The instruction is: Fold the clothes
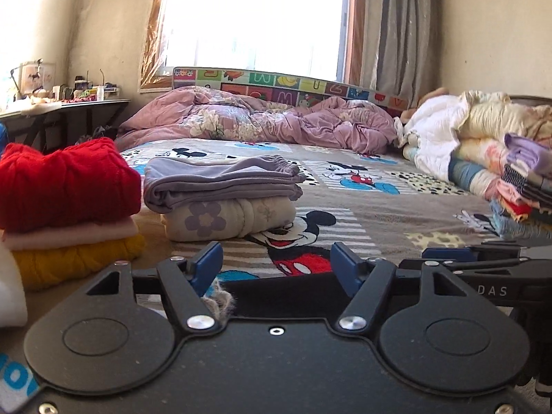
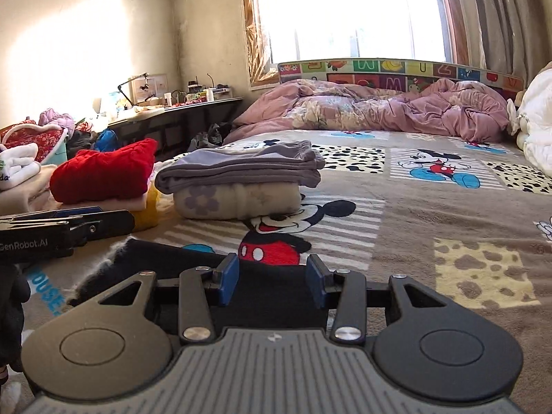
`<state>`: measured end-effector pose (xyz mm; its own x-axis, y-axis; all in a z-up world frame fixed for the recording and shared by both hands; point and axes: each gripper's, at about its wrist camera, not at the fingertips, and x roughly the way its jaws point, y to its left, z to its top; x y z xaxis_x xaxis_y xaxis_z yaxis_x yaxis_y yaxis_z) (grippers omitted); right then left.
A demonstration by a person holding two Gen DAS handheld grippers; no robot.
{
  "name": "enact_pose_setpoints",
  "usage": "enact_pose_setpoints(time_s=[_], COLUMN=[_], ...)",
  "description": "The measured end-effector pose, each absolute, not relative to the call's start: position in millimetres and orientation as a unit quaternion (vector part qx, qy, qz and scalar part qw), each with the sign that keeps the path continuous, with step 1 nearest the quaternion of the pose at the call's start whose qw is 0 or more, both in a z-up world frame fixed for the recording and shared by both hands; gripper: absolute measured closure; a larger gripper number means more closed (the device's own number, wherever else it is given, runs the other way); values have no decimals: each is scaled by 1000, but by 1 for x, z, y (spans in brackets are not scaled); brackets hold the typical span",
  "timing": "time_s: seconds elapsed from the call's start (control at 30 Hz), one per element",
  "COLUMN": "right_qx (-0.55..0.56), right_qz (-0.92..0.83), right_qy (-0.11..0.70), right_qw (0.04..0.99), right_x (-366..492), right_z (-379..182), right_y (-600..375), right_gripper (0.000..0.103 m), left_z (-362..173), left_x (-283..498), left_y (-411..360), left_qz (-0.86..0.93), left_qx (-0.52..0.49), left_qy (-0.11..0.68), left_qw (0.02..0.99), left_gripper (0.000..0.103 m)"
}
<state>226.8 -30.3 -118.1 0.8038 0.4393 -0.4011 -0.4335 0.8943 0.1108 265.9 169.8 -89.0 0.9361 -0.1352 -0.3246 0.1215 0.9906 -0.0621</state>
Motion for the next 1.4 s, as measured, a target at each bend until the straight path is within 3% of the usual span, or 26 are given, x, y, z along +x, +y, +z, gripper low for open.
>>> enact_pose_setpoints(time_s=[0.4,0.93,1.0,1.17,1.4], right_qx=[-125,-77,-59,65,271], right_qz=[312,318,306,250,199], right_qy=[222,253,247,258,312], right_qw=[915,910,917,931,888], right_x=[240,245,238,231,245], right_z=[-152,-155,-149,-146,-165], right_y=[3,-10,-19,-63,-110], right_gripper=[60,60,60,54,51], left_z=[-127,-137,-130,-109,-129], left_x=[304,307,301,278,255], left_y=[154,159,167,215,286], left_qz=[-68,-77,-92,-59,-46], left_qx=[32,33,8,-127,-374], left_qy=[266,291,278,220,230], left_qw=[961,953,956,965,897], left_gripper=[45,41,34,30,22])
